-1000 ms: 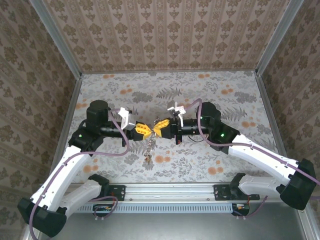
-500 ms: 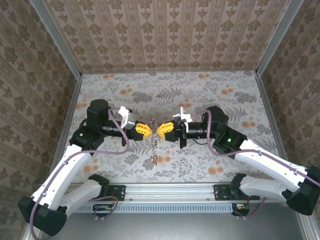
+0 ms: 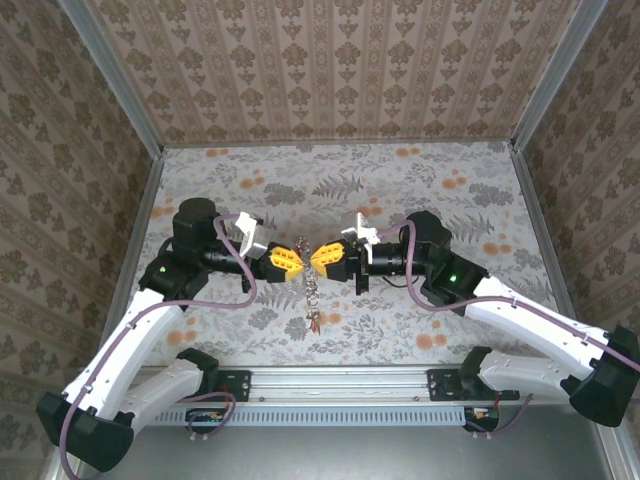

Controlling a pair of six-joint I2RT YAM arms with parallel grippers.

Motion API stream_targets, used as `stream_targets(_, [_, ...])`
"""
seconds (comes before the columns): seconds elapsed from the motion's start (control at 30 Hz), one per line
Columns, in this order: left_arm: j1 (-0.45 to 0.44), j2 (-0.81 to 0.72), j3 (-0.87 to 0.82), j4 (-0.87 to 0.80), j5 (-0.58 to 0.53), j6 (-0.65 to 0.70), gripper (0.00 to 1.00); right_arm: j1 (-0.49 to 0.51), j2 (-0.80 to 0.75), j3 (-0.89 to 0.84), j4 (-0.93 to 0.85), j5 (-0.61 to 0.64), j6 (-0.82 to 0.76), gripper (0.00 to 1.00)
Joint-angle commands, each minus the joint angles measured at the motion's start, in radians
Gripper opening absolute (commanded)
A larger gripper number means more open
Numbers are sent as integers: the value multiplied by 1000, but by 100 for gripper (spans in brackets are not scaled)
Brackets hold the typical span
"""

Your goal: Put the keys on the keyring

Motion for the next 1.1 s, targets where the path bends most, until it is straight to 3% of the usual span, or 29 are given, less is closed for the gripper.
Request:
stream_targets(0.0, [1,6,11,48,50,-23,0,8,4,6,48,-20,-8,0])
stream_targets(1.07, [1,10,11,65,67,-46,0,17,-44,-11,52,8,-27,0])
